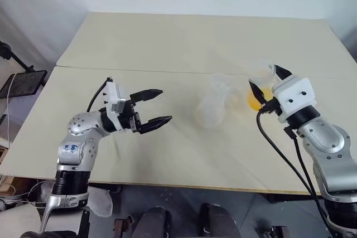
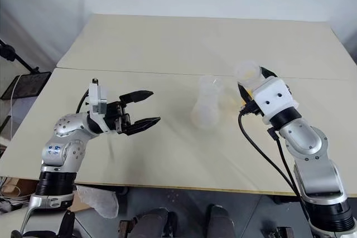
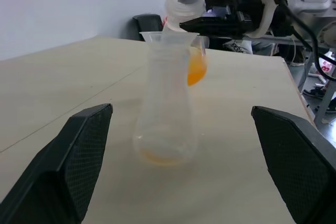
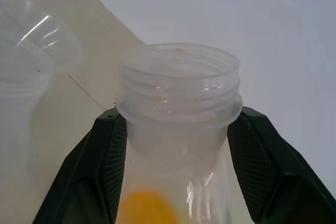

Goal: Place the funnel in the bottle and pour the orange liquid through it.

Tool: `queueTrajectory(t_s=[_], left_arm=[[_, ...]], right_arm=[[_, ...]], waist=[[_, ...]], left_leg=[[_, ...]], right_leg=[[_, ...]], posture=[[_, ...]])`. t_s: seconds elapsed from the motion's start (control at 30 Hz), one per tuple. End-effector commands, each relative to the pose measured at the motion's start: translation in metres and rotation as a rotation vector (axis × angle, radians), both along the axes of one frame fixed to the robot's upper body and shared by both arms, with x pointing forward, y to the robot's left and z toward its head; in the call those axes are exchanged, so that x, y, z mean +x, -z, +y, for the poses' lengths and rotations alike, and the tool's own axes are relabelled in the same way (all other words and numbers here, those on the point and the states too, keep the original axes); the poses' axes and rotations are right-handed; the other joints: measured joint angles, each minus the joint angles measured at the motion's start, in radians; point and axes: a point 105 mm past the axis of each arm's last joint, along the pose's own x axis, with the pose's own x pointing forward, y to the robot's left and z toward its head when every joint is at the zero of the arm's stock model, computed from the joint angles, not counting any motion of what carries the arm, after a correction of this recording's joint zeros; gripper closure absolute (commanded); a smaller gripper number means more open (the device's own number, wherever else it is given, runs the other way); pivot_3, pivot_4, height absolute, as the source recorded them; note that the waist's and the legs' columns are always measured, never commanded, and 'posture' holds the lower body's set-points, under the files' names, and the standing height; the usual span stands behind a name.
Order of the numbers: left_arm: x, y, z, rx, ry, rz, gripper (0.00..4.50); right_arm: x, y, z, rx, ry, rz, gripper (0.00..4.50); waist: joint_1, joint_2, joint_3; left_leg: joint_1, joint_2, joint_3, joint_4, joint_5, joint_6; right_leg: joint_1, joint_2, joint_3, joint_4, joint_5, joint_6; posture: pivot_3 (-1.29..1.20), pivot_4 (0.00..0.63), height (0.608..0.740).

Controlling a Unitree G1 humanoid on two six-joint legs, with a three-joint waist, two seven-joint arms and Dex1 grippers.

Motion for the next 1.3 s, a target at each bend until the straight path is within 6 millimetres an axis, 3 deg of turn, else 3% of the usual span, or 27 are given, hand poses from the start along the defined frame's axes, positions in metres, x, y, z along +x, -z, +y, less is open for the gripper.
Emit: queueTrajectory(t_s=[0.03,0.33,1.3], left_arm=[[-0.007,-0.010,-0.003,-0.026,0.016,-0.041,0.00],[-0.008,-0.008,-0.009,-0.044,0.014,-0.039,0.00],[-0.009,-0.009,-0.016,-0.054,0.024,-0.044,0.00]], right_arm=[[-0.004,-0.013,0.010,-0.141,-0.021,-0.099,2.08],[0.006,-0.014,0.016,-0.276,0.008,-0.169,2.08],[0.007,-0.021,0.031,-0.563,0.069,-0.400,2.08]], waist=[[0.000,0.000,0.000],[0.001,0.000,0.000],[0.000,0.000,0.000]], left_leg=[[0.000,0.000,0.000,0.000,0.000,0.000],[0.000,0.000,0.000,0.000,0.000,0.000],[0.000,0.001,0.000,0.000,0.000,-0.001]], right_leg=[[0.000,0.000,0.000,0.000,0.000,0.000],[0.000,0.000,0.000,0.000,0.000,0.000],[0.000,0.001,-0.001,-0.001,0.000,0.000]], posture=[[0.00,0.150,0.740],[0.00,0.150,0.740],[0.00,0.150,0.740]])
